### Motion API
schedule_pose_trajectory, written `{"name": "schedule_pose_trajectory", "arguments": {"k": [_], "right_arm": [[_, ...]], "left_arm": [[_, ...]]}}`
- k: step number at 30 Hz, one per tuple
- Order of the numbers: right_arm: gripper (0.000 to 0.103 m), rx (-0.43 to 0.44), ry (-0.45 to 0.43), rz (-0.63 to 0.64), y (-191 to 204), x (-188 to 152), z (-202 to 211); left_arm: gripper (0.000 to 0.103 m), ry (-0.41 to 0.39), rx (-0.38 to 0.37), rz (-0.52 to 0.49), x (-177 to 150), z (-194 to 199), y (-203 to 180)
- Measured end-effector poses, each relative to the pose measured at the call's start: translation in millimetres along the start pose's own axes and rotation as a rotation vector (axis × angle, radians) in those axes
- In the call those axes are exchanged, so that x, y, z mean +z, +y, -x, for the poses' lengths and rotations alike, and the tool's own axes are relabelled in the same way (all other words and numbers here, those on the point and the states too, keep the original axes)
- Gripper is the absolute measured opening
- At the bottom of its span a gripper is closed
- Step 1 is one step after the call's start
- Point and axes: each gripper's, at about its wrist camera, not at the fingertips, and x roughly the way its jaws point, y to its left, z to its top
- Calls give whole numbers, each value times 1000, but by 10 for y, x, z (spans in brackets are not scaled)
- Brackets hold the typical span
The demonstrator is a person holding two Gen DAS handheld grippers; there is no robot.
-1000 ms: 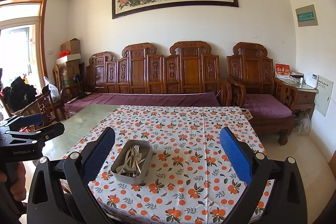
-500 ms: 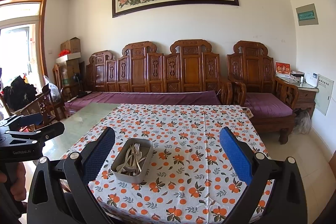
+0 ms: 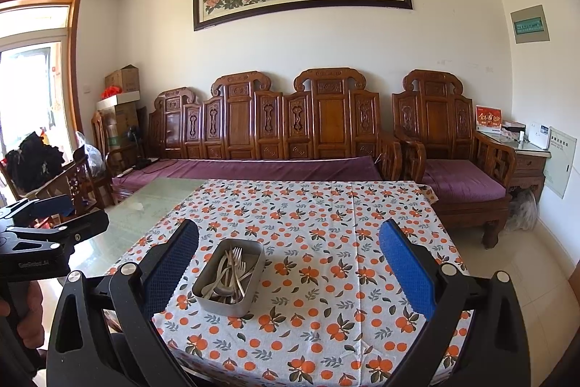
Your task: Organize utensils
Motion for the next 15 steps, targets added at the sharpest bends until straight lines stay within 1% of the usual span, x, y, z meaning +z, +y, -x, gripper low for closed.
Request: {"name": "schedule_pose_trajectory", "arguments": {"k": [15], "right_arm": [[100,3,1,-2,13,-15,5]], "left_arm": [[95,-7,-2,1,2,24,-1]]}}
